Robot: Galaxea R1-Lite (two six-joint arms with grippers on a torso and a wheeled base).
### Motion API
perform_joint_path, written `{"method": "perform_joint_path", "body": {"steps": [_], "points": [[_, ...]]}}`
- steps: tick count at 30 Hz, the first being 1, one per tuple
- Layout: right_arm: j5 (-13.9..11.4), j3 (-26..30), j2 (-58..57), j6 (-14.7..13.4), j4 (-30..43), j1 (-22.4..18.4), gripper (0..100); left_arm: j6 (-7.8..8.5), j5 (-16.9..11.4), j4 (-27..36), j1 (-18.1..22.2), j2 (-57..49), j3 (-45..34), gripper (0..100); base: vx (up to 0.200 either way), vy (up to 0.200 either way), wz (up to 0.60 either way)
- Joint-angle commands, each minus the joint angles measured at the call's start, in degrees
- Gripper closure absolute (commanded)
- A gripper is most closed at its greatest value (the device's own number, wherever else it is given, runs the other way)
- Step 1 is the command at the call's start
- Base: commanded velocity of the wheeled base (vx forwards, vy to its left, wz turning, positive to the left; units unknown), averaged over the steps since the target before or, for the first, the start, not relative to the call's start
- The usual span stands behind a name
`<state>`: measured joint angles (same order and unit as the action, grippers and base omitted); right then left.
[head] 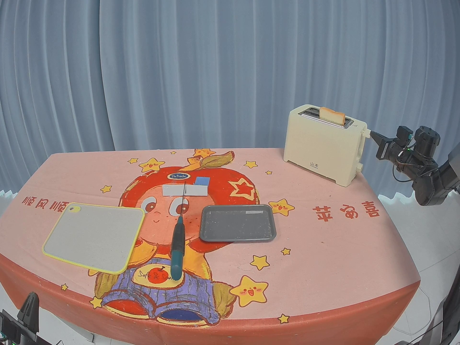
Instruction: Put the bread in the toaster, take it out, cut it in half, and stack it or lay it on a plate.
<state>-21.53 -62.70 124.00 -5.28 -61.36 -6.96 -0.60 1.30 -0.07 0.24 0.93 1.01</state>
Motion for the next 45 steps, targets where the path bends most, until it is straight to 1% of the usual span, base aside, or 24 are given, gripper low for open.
{"method": "perform_joint_path", "body": {"steps": [1,23,25,27,45], "points": [[0.0,-0.2,0.2,0.4,0.1,0.2,100,-0.02,0.0,0.0,0.0,-0.2,-1.0,100,0.0,0.0,0.0],[0.1,0.2,3.4,1.1,0.5,0.6,100,-0.02,0.0,0.0,0.0,-0.2,-1.0,100,0.0,0.0,0.0],[0.2,0.5,4.3,2.4,0.2,0.5,100,-0.02,0.0,0.0,0.0,-0.2,-1.0,100,0.0,0.0,0.0],[0.3,0.5,5.1,2.8,0.0,0.5,100,-0.02,0.0,0.0,0.0,-0.2,-1.0,100,0.0,0.0,0.0],[0.3,1.1,6.6,2.9,0.0,0.2,100,-0.02,0.0,0.0,0.0,-0.2,-1.0,100,0.0,0.0,0.0]]}}
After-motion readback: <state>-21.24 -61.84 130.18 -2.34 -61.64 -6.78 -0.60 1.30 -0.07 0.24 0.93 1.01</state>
